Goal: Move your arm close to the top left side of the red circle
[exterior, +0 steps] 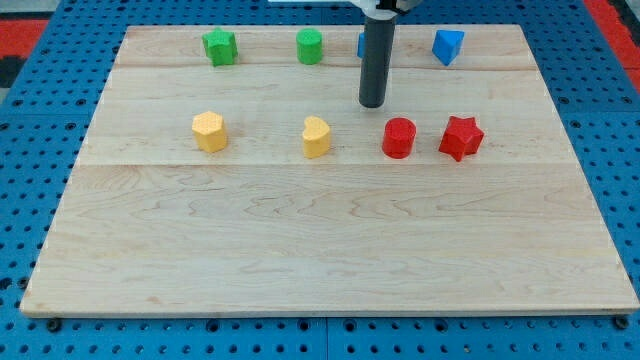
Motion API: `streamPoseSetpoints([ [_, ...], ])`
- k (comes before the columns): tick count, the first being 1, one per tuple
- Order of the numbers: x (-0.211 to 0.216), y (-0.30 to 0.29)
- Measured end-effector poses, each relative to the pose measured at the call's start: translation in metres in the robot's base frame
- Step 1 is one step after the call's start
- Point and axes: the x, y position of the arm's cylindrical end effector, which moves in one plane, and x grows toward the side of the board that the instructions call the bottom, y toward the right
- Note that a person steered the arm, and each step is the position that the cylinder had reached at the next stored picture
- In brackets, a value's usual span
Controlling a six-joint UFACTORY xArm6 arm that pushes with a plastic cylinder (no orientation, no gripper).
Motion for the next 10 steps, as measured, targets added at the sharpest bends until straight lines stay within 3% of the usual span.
streamPoseSetpoints([
  [10, 0.015, 0.004],
])
